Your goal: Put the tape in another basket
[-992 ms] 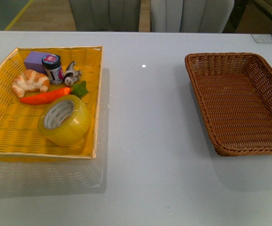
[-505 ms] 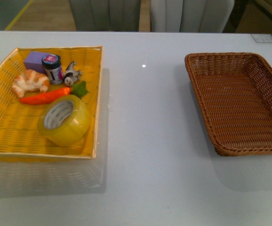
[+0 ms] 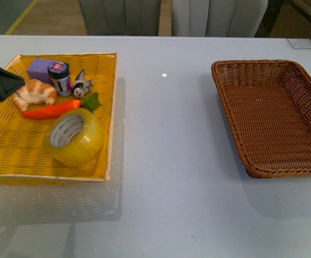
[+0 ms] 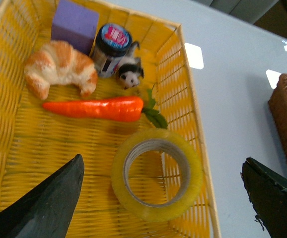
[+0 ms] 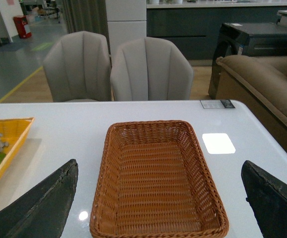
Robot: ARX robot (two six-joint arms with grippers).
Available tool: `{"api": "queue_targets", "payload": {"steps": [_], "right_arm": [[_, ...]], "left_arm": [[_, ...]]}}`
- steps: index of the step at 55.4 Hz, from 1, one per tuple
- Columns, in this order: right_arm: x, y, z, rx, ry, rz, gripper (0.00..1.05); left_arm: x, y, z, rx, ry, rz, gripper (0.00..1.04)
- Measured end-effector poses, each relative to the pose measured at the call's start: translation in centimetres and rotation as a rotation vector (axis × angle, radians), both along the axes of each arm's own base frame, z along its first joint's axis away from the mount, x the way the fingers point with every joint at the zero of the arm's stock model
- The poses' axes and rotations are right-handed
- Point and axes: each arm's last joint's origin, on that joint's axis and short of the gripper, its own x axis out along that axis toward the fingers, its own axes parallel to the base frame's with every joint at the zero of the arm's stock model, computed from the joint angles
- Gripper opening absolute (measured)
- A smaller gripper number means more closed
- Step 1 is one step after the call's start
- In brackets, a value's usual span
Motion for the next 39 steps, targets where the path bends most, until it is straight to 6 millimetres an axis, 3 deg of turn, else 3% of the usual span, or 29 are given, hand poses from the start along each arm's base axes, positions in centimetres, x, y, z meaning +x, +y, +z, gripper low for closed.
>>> {"api": "queue_targets", "payload": {"steps": [16,39], "right_arm": [[0.0,0.0,0.0,0.0,0.0,0.0,0.96],[0.0,0.0,0.0,0.0,0.0,0.0,0.96]], "left_arm": [[4.3,-0.5,-4.3,-0.002,0.104,-0.019,0.96],[5.7,-0.8,-7.5,0.001,0.196,-0.03,0.96]]}}
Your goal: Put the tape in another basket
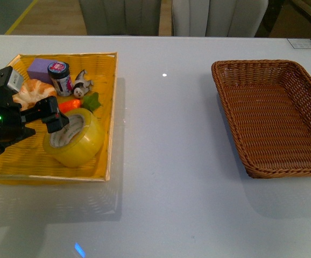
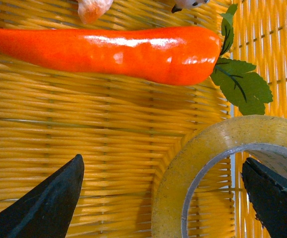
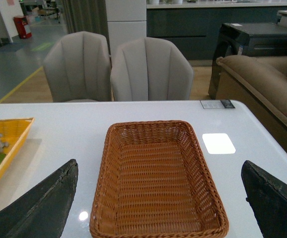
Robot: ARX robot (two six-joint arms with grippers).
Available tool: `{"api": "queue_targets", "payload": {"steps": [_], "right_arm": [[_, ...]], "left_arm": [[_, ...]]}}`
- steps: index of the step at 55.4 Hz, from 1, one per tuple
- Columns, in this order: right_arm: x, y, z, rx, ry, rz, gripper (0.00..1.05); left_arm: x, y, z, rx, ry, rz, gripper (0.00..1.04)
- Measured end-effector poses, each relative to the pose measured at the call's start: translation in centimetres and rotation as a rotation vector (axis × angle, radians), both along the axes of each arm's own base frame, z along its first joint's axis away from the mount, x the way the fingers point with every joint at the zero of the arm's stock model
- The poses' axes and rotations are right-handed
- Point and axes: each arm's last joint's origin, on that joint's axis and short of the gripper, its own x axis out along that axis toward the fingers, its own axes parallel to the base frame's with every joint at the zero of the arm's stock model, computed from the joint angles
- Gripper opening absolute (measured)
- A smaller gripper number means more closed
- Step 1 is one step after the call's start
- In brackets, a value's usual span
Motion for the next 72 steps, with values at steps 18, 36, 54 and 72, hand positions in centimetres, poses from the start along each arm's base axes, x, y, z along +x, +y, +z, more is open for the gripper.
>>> {"api": "queue_targets", "payload": {"steps": [18,36,54,72], "right_arm": [[0.0,0.0,0.0,0.0,0.0,0.0,0.96],[0.0,0.0,0.0,0.0,0.0,0.0,0.96],[0.0,0.0,0.0,0.0,0.0,0.0,0.96],[0.0,0.0,0.0,0.0,0.0,0.0,0.96]], "left_arm": [[0.0,-1.3,-0.4,-0.006,0.022,-0.031,0.43],[-1.5,-1.0,0.7,-0.041,0.008,0.003,0.15],[-3.0,-1.5,11.3,-0.117,-0.222,0.031,0.15],[-4.1,-10.9,16.2,-0.195,-0.257,-0.181,0.15]]}}
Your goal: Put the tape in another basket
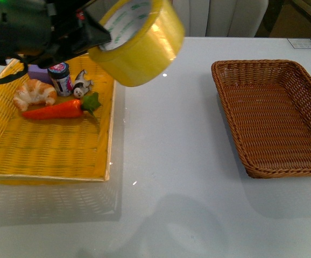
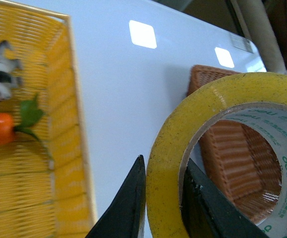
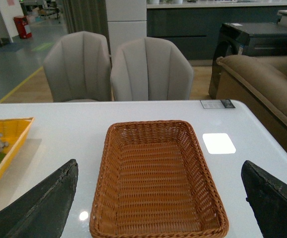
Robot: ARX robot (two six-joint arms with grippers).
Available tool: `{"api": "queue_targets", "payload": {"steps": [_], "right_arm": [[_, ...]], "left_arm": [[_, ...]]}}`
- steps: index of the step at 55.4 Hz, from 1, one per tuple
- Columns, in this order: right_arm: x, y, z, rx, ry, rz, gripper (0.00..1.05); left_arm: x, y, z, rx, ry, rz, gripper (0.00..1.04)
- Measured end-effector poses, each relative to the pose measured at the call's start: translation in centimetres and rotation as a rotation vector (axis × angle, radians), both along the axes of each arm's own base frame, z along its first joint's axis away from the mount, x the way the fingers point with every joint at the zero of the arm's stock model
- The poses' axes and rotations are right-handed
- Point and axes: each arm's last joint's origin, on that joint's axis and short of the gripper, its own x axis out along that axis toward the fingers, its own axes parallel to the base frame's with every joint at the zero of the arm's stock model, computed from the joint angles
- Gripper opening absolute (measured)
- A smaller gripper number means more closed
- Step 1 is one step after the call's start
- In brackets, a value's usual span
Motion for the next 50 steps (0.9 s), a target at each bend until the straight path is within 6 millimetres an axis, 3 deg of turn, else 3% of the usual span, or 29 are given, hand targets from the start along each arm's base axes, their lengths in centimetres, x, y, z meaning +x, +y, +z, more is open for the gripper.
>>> {"api": "queue_targets", "payload": {"steps": [11,23,27,31,34,50], "right_arm": [[0.0,0.0,0.0,0.0,0.0,0.0,0.96],[0.0,0.0,0.0,0.003,0.003,-0.002,0.96],[0.2,0.0,-0.1,0.105,0.257,-0.041,0.96],[1.3,0.1,0.0,0.24,0.483,-0.028,0.96],[2.2,0.2,0.1,0.3,0.53,0.0,0.96],[7.7,1.9,2.7,0.6,0.515,0.331,0.96]], "left_arm": [[-1.0,-4.1,1.3,-0.024,0.009,-0.086,0.15],[-2.3,-6.3,1.6,-0.031,0.022,-0.148,0.15],[-2.5,-6.6,1.6,-0.031,0.029,-0.157,0.15],[-2.6,-6.8,1.7,-0.031,0.033,-0.16,0.15],[-2.7,-6.9,1.7,-0.033,0.033,-0.165,0.15],[-3.0,-7.2,1.7,-0.033,0.044,-0.186,0.15]]}}
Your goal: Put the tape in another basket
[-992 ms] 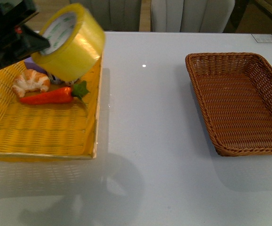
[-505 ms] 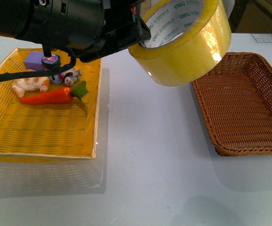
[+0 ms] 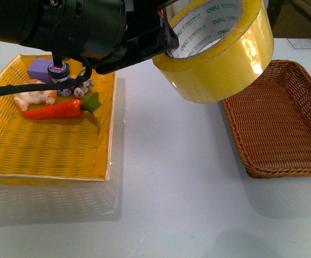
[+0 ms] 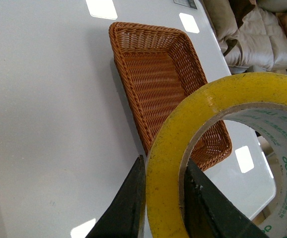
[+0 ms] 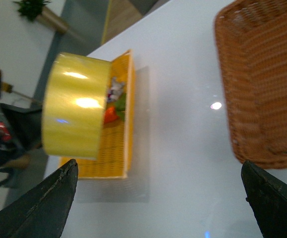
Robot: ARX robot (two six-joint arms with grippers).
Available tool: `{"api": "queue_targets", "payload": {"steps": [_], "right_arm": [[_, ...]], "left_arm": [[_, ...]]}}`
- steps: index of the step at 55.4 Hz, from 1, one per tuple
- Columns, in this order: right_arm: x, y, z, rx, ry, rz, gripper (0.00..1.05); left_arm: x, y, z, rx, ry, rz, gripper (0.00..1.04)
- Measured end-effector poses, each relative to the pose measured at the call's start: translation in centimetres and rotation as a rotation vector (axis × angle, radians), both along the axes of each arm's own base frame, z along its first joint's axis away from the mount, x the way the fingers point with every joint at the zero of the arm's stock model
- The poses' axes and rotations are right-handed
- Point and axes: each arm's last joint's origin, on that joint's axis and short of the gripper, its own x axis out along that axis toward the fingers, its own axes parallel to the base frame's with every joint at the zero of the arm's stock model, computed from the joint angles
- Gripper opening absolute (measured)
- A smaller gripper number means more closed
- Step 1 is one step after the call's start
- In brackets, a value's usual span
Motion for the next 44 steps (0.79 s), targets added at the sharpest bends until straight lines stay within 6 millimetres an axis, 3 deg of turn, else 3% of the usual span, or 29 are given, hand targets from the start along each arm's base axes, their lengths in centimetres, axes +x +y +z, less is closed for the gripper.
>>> {"api": "queue_targets", "payload": {"steps": [7,17,44], "right_arm": [[2.7,1.9,0.6,0.054,0.0,0.133,0.96],[5.4,3.1,0.7,0.084,0.037,0.195,0.96],[8.4,5.0,0.5,0.103,0.087,0.285,0.96]], "left_arm": [[-0.2,-0.3,0.0,-0.002,0.0,-0.02,0.15],[-0.2,-0.3,0.0,-0.002,-0.001,-0.027,0.15],[-0.3,-0.4,0.0,-0.008,-0.001,-0.051,0.15]]}}
